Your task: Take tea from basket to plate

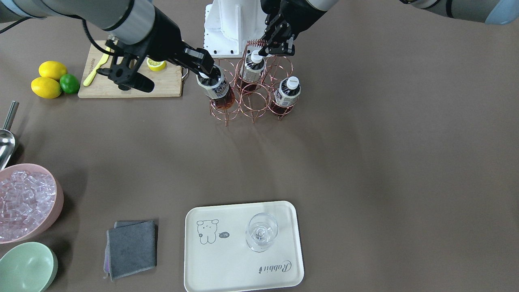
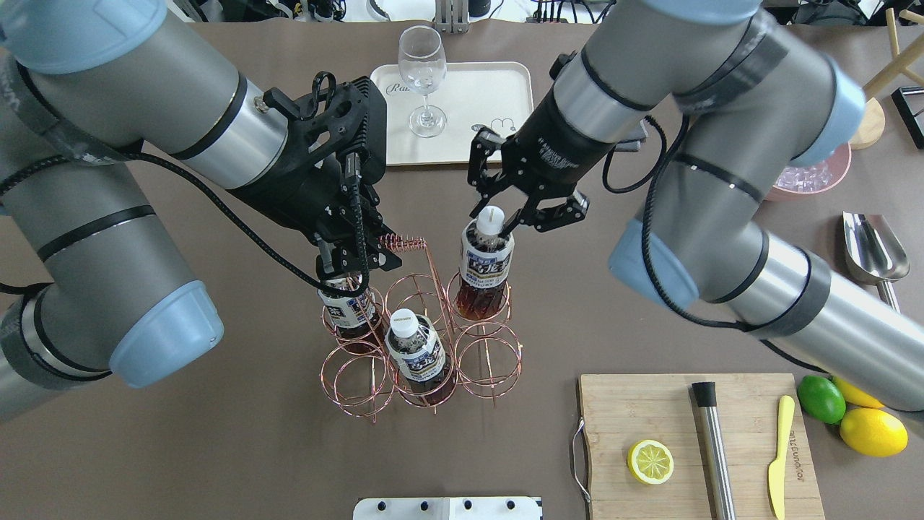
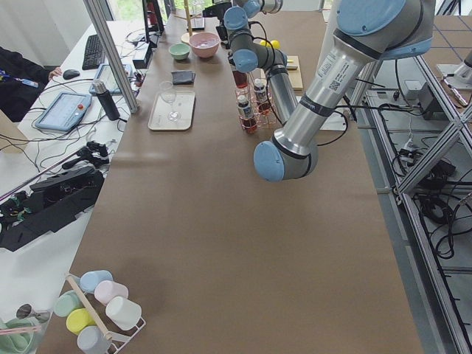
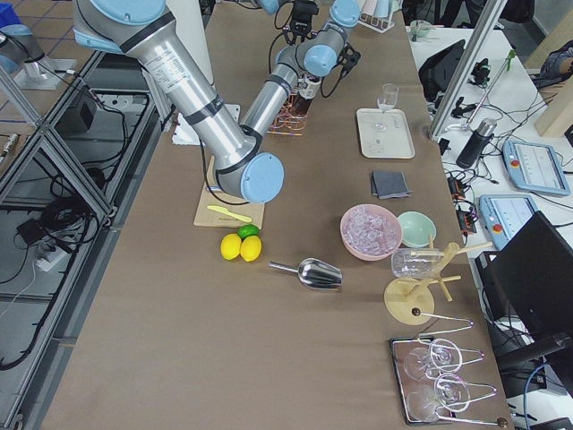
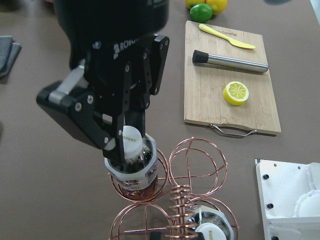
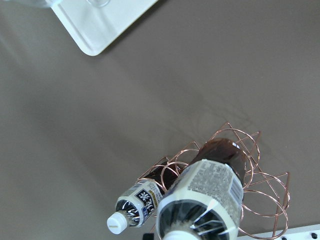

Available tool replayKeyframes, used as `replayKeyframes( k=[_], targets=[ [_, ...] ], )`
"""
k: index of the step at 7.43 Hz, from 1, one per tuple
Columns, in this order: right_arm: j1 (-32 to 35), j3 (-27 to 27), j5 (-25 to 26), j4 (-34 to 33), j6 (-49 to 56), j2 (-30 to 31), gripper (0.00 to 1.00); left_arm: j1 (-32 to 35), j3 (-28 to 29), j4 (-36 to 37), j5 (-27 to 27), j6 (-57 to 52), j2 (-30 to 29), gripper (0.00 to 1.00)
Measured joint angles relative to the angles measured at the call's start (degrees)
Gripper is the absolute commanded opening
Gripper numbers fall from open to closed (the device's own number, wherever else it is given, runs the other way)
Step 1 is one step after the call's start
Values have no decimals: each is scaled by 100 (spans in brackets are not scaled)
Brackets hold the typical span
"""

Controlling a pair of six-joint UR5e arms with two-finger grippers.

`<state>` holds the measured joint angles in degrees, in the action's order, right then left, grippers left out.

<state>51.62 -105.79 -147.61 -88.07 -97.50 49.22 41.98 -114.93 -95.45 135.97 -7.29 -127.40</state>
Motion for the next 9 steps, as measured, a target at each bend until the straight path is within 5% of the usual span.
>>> replayKeyframes(
  k=[2, 6, 9],
  targets=[
    [463, 274, -289, 0, 198, -273, 0, 4, -8, -25, 0, 0, -7, 0],
    [911, 3347, -224, 261, 2235, -1845, 0, 539, -58, -227, 318, 41, 1, 0],
    [894, 4780, 414, 1620, 2797, -2160, 0, 1406, -95, -210, 1178, 245, 26, 0]
  ],
)
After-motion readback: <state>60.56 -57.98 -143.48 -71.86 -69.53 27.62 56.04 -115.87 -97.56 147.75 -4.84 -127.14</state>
